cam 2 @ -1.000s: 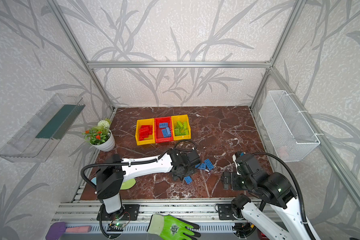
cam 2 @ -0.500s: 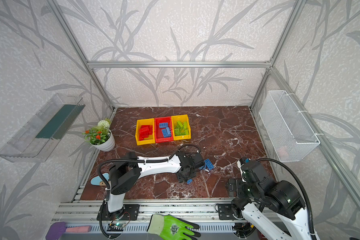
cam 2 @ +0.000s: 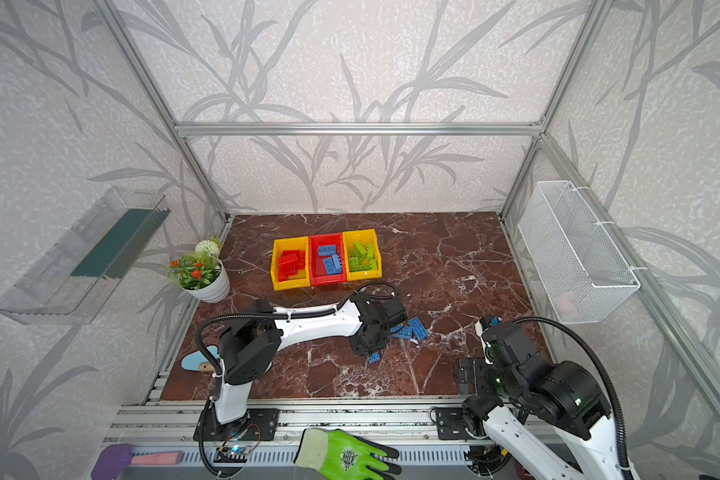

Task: Sort the legos into containers by color
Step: 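Close the left gripper on a blue brick and lift it, then carry the blue brick over the red bin and open the left gripper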

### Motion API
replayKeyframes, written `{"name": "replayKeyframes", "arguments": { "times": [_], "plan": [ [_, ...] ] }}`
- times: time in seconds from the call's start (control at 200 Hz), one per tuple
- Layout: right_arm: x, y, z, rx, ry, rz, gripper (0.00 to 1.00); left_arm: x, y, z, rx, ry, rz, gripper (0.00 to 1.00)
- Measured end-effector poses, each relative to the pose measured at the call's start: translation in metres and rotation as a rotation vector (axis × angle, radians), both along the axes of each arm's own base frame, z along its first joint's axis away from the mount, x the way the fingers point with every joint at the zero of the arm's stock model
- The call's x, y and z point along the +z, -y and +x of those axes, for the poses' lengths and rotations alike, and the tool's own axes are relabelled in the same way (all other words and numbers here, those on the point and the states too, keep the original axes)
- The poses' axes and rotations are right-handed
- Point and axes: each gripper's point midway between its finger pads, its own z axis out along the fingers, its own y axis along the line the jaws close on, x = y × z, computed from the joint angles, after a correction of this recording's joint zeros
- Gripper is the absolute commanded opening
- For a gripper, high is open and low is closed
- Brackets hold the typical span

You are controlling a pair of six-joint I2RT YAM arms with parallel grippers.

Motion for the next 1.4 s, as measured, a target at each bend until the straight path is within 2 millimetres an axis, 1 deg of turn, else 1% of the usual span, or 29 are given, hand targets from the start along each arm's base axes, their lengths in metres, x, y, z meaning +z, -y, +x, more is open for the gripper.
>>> {"name": "replayKeyframes", "arguments": {
  "times": [0.09, 0.205, 0.295, 0.41, 0.525, 0.6, 0.645, 0.71, 0.755, 0.82, 0.865, 0.885, 0.93, 1.01, 1.044, 1.089, 1.139, 1.229, 1.349, 1.399],
  "plan": [
    [0.001, -0.004, 0.007, -0.003, -0.001, 0.001, 0.99, 0.012, -0.009, 0.018, -0.004, 0.015, 0.012, 0.10],
    [0.001, -0.012, 0.020, -0.007, -0.010, -0.004, 0.99, 0.037, -0.028, 0.049, 0.013, 0.055, 0.007, 0.10],
    [0.001, -0.019, 0.033, -0.010, -0.022, -0.013, 0.99, 0.060, -0.051, 0.079, 0.039, 0.095, 0.002, 0.10],
    [0.004, -0.032, 0.055, -0.018, -0.027, -0.019, 0.99, 0.088, -0.084, 0.118, 0.067, 0.148, 0.010, 0.10],
    [0.006, -0.045, 0.079, -0.030, -0.030, -0.022, 0.99, 0.108, -0.113, 0.155, 0.080, 0.188, 0.023, 0.10],
    [0.009, -0.056, 0.097, -0.031, -0.031, -0.024, 0.99, 0.116, -0.125, 0.178, 0.071, 0.207, 0.035, 0.10],
    [0.010, -0.063, 0.109, -0.031, -0.032, -0.026, 0.99, 0.118, -0.129, 0.191, 0.062, 0.214, 0.041, 0.10],
    [0.011, -0.072, 0.124, -0.031, -0.033, -0.029, 0.99, 0.113, -0.136, 0.209, 0.052, 0.213, 0.053, 0.10],
    [0.011, -0.078, 0.134, -0.030, -0.034, -0.033, 0.99, 0.105, -0.141, 0.221, 0.044, 0.202, 0.062, 0.11],
    [0.013, -0.086, 0.149, -0.029, -0.030, -0.036, 0.99, 0.091, -0.146, 0.232, 0.033, 0.179, 0.074, 0.12],
    [0.013, -0.090, 0.159, -0.030, -0.029, -0.038, 0.99, 0.082, -0.149, 0.238, 0.027, 0.157, 0.078, 0.15],
    [0.014, -0.092, 0.163, -0.030, -0.028, -0.038, 0.99, 0.077, -0.150, 0.241, 0.023, 0.148, 0.080, 0.18],
    [0.015, -0.096, 0.171, -0.030, -0.024, -0.037, 0.99, 0.069, -0.153, 0.247, 0.017, 0.132, 0.083, 0.27],
    [0.015, -0.102, 0.185, -0.031, -0.023, -0.039, 0.99, 0.058, -0.154, 0.260, 0.000, 0.117, 0.080, 0.54],
    [0.015, -0.105, 0.191, -0.033, -0.023, -0.039, 0.99, 0.054, -0.153, 0.264, -0.004, 0.113, 0.078, 0.60],
    [0.015, -0.107, 0.196, -0.032, -0.025, -0.041, 0.99, 0.051, -0.153, 0.271, -0.013, 0.113, 0.074, 0.65],
    [0.015, -0.110, 0.201, -0.034, -0.028, -0.044, 0.99, 0.050, -0.151, 0.276, -0.021, 0.116, 0.066, 0.67],
    [0.015, -0.111, 0.206, -0.036, -0.028, -0.044, 0.99, 0.053, -0.148, 0.284, -0.034, 0.133, 0.049, 0.68],
    [0.015, -0.107, 0.204, -0.044, -0.035, -0.049, 0.99, 0.063, -0.145, 0.286, -0.044, 0.152, 0.036, 0.68],
    [0.015, -0.104, 0.202, -0.050, -0.035, -0.047, 0.99, 0.063, -0.144, 0.284, -0.049, 0.152, 0.037, 0.68]
  ]
}}
